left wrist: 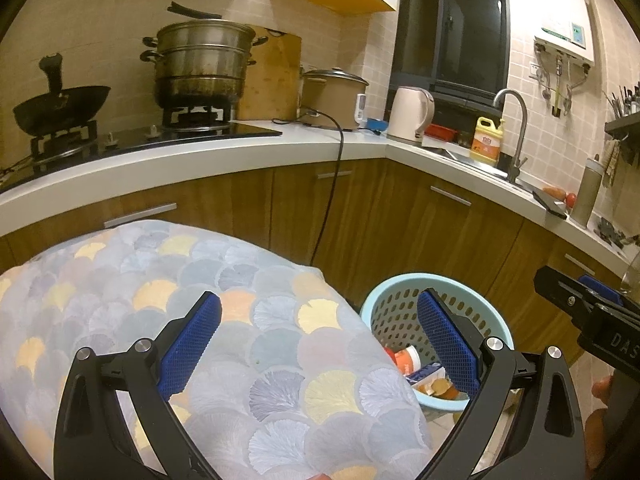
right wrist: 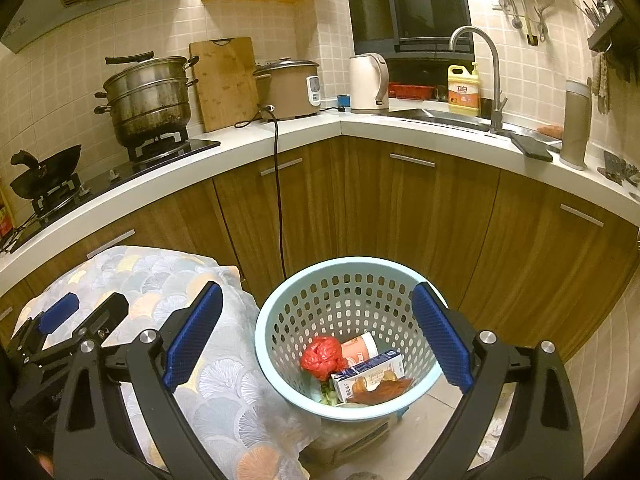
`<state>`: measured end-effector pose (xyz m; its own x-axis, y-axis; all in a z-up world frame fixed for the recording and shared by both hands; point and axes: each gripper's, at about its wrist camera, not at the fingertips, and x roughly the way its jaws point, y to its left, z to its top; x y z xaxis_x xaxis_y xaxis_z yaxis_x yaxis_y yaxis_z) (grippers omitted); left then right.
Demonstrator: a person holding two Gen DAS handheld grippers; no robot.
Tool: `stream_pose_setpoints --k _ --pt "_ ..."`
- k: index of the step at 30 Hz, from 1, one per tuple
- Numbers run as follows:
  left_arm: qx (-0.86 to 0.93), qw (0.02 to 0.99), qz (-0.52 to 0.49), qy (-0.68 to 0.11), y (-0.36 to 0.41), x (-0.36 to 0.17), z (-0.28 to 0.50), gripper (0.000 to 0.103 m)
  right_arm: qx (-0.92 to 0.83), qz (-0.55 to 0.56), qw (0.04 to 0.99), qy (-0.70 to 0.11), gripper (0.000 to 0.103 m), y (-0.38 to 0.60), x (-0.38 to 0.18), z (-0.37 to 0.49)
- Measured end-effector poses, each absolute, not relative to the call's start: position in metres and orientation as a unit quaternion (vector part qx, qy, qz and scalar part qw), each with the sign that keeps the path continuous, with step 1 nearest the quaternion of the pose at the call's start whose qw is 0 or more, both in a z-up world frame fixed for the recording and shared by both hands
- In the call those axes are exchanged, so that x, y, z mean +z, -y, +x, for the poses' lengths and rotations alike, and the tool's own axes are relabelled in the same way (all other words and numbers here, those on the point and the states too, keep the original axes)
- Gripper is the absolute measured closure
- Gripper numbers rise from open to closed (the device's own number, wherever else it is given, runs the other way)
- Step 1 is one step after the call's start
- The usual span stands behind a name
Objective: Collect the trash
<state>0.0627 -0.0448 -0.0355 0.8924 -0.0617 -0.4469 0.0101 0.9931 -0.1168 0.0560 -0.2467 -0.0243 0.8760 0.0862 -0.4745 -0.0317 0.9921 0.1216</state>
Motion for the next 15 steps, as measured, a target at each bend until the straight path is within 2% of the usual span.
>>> stream_pose_setpoints --k 15 --pt "-0.014 0.971 -0.059 -0.230 0.0410 -0.0342 0.0630 0.008 0.031 0.054 0.967 -0.248 0.012 0.2484 -0.0268 0.0568"
